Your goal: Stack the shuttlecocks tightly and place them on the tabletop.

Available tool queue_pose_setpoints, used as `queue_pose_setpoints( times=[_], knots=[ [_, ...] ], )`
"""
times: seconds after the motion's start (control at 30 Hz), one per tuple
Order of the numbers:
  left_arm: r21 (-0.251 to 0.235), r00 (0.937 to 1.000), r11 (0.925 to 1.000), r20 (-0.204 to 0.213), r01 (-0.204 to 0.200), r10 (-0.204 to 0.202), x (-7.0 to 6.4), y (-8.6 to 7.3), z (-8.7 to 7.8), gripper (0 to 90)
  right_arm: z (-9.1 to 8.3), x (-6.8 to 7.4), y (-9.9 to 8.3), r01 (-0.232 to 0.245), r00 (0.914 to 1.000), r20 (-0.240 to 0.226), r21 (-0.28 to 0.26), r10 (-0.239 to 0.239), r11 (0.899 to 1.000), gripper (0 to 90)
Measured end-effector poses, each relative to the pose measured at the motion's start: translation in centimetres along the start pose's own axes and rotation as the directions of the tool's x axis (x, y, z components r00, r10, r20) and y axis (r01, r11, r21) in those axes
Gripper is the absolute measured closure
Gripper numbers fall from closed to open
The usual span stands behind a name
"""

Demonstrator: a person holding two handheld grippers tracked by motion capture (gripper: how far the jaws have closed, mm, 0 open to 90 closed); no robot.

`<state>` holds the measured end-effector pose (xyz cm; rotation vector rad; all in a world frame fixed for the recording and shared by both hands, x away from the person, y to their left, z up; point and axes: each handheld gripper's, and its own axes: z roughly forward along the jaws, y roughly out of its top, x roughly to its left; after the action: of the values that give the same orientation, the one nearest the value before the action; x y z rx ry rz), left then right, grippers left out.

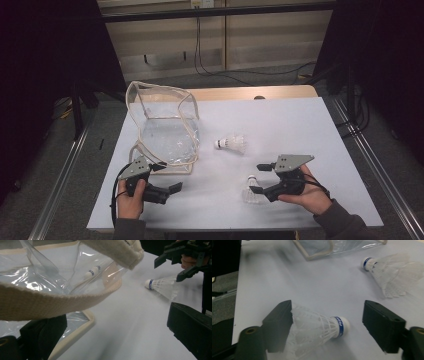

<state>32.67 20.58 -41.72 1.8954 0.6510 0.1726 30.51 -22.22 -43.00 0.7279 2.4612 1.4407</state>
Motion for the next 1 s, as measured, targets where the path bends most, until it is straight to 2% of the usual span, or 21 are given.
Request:
queue_pose_setpoints(
  times=[0.23,0.57,0.73,1.0],
  knots=[
    [0.003,1.0000,1.0000,-0.002,0.000,0.000,0.0,0.0,0.0,2.9,-0.6,-0.8,0.2,-0.006,0.9988,0.048,-0.041,0.008,0.999,48.5],
    [0.000,1.0000,1.0000,-0.003,0.000,0.000,0.0,0.0,0.0,2.9,-0.8,-1.3,0.6,-0.013,0.9980,0.061,-0.058,0.017,0.998,81.8],
    [0.002,1.0000,1.0000,-0.004,0.000,0.000,0.0,0.0,0.0,2.8,-0.9,-1.6,0.8,-0.038,0.9970,0.065,-0.070,0.042,0.997,88.5],
    [0.003,1.0000,1.0000,-0.004,0.000,0.000,0.0,0.0,0.0,2.9,-1.0,-2.2,1.0,-0.059,0.9960,0.061,-0.100,0.066,0.993,90.0]
  ],
)
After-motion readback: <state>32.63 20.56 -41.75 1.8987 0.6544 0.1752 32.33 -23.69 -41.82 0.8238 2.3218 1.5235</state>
